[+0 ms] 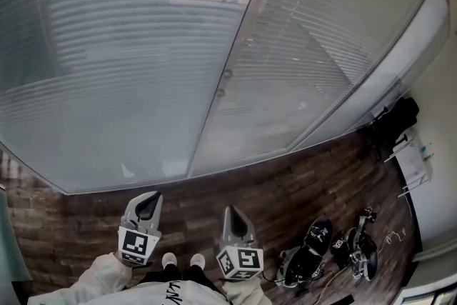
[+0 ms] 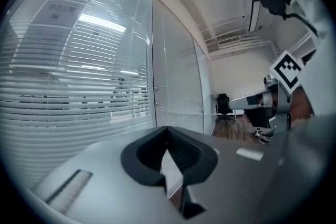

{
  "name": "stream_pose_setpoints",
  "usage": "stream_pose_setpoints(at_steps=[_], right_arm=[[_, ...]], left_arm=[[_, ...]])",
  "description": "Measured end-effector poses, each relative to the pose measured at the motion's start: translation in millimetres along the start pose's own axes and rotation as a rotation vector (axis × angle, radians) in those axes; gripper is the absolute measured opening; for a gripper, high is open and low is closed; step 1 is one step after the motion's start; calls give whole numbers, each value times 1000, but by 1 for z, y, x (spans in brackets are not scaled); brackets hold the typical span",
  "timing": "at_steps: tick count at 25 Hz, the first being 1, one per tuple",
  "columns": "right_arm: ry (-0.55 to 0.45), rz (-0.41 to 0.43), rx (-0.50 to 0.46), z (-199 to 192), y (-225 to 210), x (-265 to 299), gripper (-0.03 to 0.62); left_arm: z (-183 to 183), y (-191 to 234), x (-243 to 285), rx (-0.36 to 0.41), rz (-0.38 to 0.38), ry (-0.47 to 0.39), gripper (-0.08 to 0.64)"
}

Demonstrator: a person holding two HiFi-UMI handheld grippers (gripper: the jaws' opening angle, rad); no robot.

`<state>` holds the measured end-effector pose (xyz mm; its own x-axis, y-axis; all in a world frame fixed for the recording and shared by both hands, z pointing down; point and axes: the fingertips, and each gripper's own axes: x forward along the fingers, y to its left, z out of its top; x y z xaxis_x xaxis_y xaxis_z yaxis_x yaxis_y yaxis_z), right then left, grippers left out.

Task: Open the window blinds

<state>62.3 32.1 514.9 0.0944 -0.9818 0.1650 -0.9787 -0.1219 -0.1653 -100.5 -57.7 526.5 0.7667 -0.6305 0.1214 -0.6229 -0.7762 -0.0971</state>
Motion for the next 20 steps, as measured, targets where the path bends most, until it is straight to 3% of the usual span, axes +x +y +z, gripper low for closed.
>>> stream_pose_setpoints(at_steps=[20], right_arm=[[-57, 81, 4, 29, -37, 13, 0]], left_arm=[[39, -19, 26, 66, 83, -43, 0]])
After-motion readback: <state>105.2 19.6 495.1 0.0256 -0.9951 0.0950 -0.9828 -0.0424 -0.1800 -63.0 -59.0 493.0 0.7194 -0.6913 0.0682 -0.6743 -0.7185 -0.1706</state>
